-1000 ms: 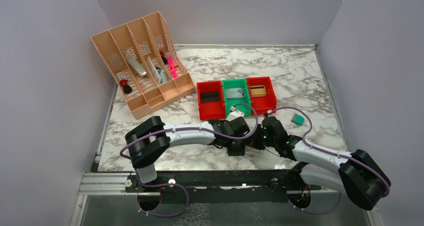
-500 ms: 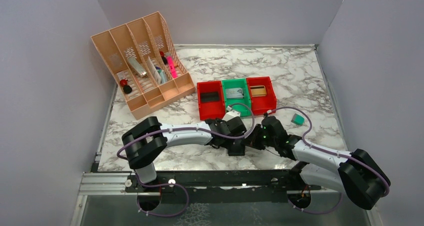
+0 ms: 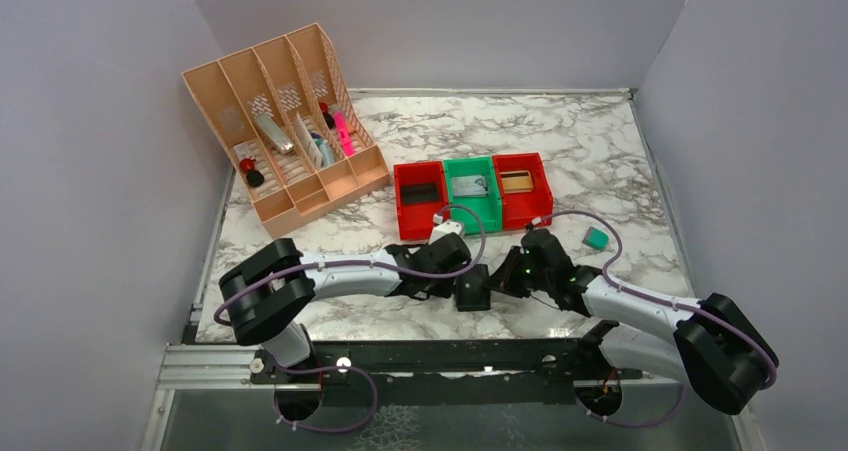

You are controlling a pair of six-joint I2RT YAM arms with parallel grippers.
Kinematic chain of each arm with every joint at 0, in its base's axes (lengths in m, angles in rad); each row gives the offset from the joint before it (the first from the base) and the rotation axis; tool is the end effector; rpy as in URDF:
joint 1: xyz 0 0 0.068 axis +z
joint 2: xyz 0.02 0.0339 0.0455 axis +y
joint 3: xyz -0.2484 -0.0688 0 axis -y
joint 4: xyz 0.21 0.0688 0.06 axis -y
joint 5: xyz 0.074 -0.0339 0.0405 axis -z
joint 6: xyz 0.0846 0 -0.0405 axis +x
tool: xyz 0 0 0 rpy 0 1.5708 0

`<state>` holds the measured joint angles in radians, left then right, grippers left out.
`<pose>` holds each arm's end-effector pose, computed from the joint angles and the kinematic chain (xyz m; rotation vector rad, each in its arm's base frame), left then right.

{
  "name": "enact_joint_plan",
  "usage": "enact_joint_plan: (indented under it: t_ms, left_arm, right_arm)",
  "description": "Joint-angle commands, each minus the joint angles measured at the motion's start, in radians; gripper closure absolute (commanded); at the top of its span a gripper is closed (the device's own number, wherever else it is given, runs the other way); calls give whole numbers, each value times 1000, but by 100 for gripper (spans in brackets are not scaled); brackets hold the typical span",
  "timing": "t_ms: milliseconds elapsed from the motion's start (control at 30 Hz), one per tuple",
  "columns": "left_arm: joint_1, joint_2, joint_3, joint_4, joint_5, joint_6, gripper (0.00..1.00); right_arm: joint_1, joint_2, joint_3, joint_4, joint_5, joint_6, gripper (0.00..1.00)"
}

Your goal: Take the credit cards out of the card holder

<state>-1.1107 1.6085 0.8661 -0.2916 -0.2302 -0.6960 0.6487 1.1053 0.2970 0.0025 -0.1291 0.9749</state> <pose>0.1526 -0.2644 0.1296 0.4557 2.5690 -0.3767 0.1578 0.1333 0.1112 0.3514 2.5469 0.8645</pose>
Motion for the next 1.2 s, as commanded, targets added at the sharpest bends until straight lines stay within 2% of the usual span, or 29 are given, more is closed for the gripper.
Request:
enact_joint_plan:
  t_ms: [0, 167, 333, 467, 700, 867, 1000, 1167]
  left_arm:
    - [44, -70, -80, 171, 86, -34, 68]
    - [82, -128, -201, 368, 179, -86, 77]
    - [101, -164, -247, 439, 251, -89, 87]
    - [110, -170, -263, 497, 321, -86, 100]
    - [112, -212, -236, 429, 301, -65, 100]
    - [112, -322, -221, 353, 239, -39, 100]
    - [112, -378, -205, 319, 244, -18, 100]
    - [112, -410, -191, 319, 287, -2, 100]
  right_arm:
    - [-1, 12, 15, -41, -6, -19, 96]
    - [-1, 3, 10, -39, -15, -14, 96]
    - [-1, -1, -1, -29, -30, -10, 95]
    - [0, 10, 2, -23, -47, -11, 93]
    - [-1, 13, 59, -60, -55, -60, 77]
    - [-1, -9, 123, -131, -18, -121, 54]
    - [0, -22, 170, -188, 19, -172, 50]
    - [0, -84, 161, -114, -26, -231, 49]
